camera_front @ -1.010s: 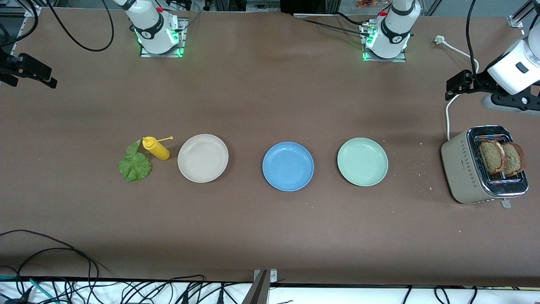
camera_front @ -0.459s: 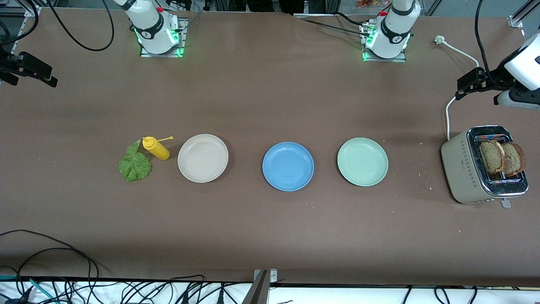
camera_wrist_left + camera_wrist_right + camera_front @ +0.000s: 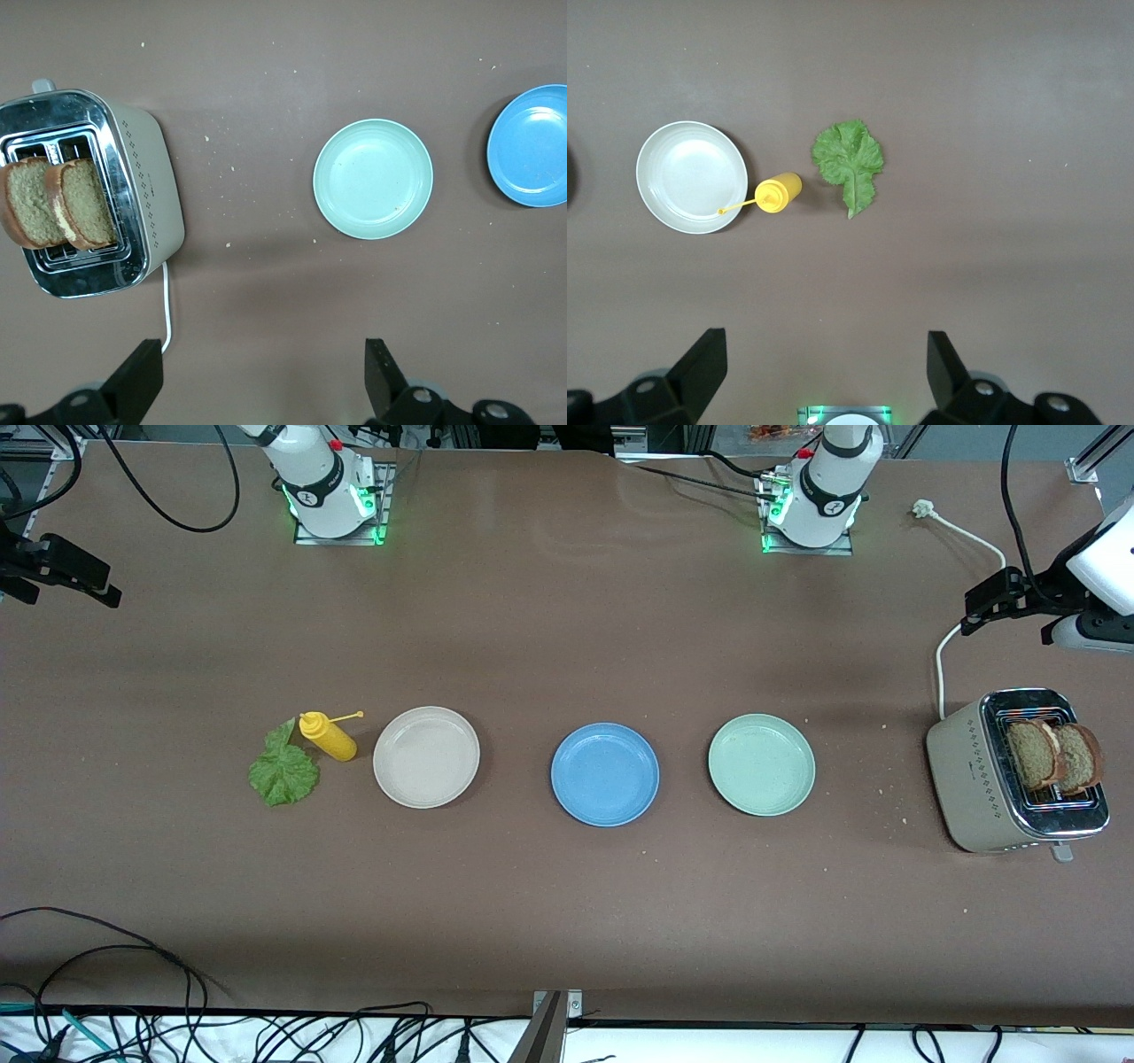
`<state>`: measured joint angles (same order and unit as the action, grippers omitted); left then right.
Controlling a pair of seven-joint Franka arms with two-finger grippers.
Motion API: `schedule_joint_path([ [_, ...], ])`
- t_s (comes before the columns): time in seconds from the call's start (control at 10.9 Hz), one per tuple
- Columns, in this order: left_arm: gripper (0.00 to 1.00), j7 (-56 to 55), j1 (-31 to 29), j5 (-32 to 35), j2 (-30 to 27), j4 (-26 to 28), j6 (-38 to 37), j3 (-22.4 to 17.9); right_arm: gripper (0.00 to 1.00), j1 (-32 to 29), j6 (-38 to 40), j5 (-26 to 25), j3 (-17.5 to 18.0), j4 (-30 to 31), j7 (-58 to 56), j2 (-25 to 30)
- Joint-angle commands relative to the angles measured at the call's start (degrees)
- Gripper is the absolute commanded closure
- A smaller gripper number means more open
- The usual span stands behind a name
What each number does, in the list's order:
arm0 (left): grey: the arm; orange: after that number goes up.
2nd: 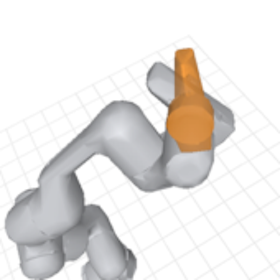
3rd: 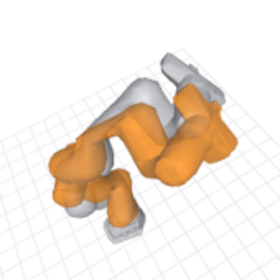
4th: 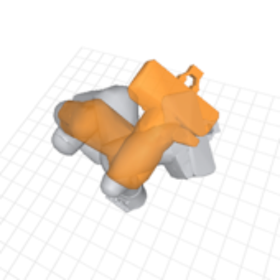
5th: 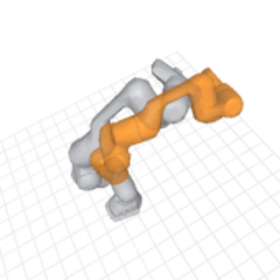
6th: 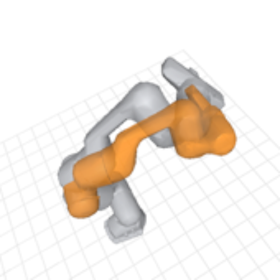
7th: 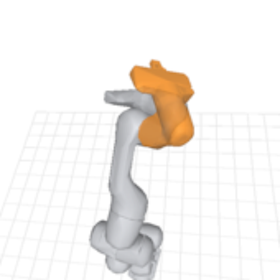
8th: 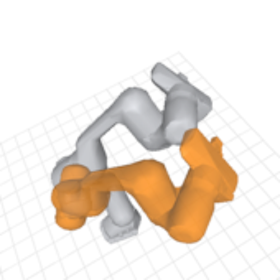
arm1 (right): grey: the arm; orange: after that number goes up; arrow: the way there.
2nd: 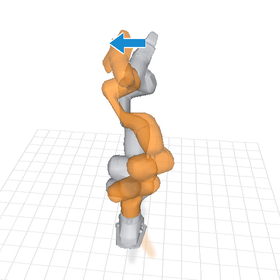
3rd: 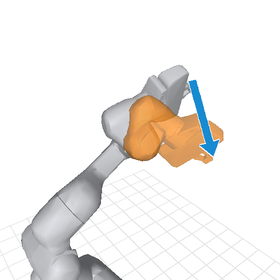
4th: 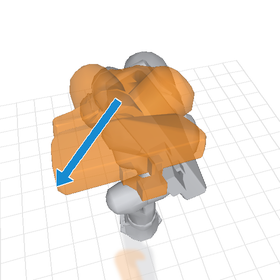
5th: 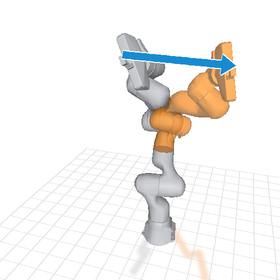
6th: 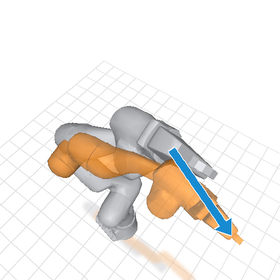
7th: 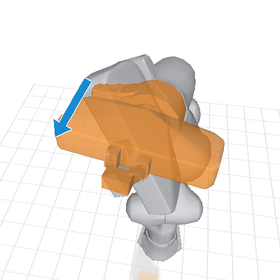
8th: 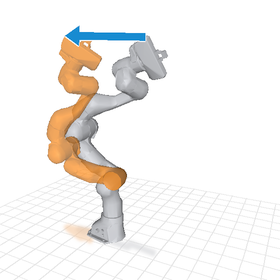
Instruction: Make sandwich in blue plate with both arms
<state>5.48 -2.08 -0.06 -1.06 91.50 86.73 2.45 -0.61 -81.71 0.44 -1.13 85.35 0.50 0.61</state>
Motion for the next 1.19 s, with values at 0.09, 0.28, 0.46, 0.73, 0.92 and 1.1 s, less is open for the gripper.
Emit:
schedule_joint_path([
  [0.09,0.00,1.3,-0.8,0.1,0.6,-1.6,-1.2,0.3,0.00,0.0,1.1,0.6,1.1,-0.5,0.6,0.6],
  [0.28,0.00,1.5,-0.8,0.1,0.6,-1.5,-1.2,0.3,0.00,0.0,1.0,0.5,1.3,-0.5,0.6,0.6],
  [0.46,0.00,1.5,-1.0,0.1,0.6,-1.6,-1.2,0.3,0.00,0.0,1.0,0.5,1.2,-0.5,0.6,0.6],
  [0.73,0.00,1.5,-1.0,0.1,0.6,-1.6,-1.2,0.3,0.00,0.0,1.1,0.5,1.2,-0.5,0.6,0.6],
  [0.92,0.00,1.5,-1.0,0.1,0.6,-1.6,-1.2,0.3,0.00,0.0,1.1,0.5,1.2,-0.5,0.6,0.6],
  [1.1,0.00,1.5,-1.0,0.1,0.6,-1.6,-1.2,0.3,0.00,0.0,1.1,0.6,1.2,-0.5,0.6,0.6],
])
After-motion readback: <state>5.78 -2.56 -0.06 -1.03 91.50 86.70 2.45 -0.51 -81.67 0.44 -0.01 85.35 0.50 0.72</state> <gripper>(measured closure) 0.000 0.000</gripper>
